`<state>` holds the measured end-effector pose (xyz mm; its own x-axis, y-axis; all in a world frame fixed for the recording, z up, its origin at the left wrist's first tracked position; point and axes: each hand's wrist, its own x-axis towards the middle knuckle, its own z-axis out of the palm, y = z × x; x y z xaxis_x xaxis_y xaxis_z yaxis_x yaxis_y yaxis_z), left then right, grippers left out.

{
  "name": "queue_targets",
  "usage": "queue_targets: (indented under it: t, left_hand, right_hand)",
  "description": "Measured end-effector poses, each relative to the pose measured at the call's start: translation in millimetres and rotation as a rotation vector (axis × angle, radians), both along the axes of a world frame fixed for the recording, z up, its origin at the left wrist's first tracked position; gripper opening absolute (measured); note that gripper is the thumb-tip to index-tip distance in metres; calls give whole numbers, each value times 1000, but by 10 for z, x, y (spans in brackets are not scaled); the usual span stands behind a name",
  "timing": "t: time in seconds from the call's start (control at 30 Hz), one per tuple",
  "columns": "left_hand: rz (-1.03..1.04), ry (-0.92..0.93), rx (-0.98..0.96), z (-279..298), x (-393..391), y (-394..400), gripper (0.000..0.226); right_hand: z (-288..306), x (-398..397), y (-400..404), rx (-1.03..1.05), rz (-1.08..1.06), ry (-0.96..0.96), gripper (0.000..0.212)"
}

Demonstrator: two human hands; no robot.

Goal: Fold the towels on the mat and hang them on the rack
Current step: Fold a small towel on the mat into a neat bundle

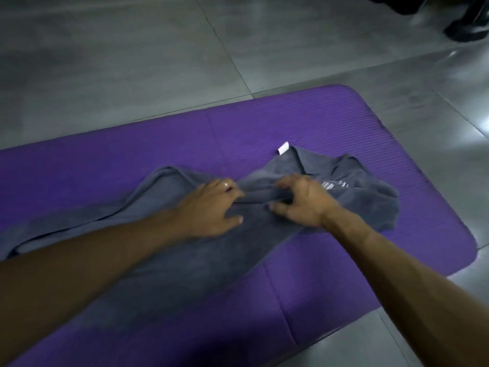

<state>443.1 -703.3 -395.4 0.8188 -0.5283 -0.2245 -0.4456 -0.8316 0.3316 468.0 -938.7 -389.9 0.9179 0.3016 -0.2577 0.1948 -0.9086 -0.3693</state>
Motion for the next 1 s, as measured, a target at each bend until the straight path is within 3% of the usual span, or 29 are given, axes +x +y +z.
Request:
queue_targets:
  t: [0.07, 0.13, 0.2, 0.27, 0.37, 0.43, 0.57, 0.63, 0.7, 0.77, 0.83, 0.93, 1.0]
  left_hand:
    - [-90, 32, 233, -2, -337, 452, 89]
    - [-90, 93, 389, -10, -653, 869, 92]
    - [-53, 149, 444, -37, -887, 1179, 87]
    - [-63, 190, 448, -54, -1096, 1359, 79]
    - [-15, 178, 350, -110, -1370, 1490, 71]
    - [91, 88, 213, -106, -1528, 1565, 69]
    - [412, -262, 30, -41, -1778, 1920, 55]
    - [670, -376, 47, -30, -1877, 2220, 48]
    - [887, -317, 124, -44, -1969, 2561, 57]
    - [1031, -112, 149, -163, -2059, 2927, 81]
    - [1054, -12, 14, -327, -2106, 3204, 70]
    - [1228, -108, -499, -328, -2050, 3279, 5]
    - [1382, -28, -926, -156, -1931, 3223, 20]
  right_hand:
    - [-91, -142, 291, -274, 281, 30, 71]
    - [-98, -266, 456, -352, 349, -121, 45]
    - [-93, -433, 467, -256, 315, -176, 21]
    - [-62, -662, 405, -224, 396, -47, 21]
    - [90, -872, 488, -408, 537, 329, 17]
    - [228, -793, 820, -407, 480, 354, 15]
    - [217, -552, 1937, -159, 435, 7, 18]
    - [170, -550, 2581, -80, 532, -114, 36]
    - [154, -641, 3159, -89, 657, -195, 54]
    - [92, -716, 3572, -134, 738, -173, 65]
    - [12, -717, 3808, -186, 779, -171, 51]
    - [40, -591, 3884, 11, 636, -157, 24]
    - [124, -474, 3863, 200, 460, -48, 18]
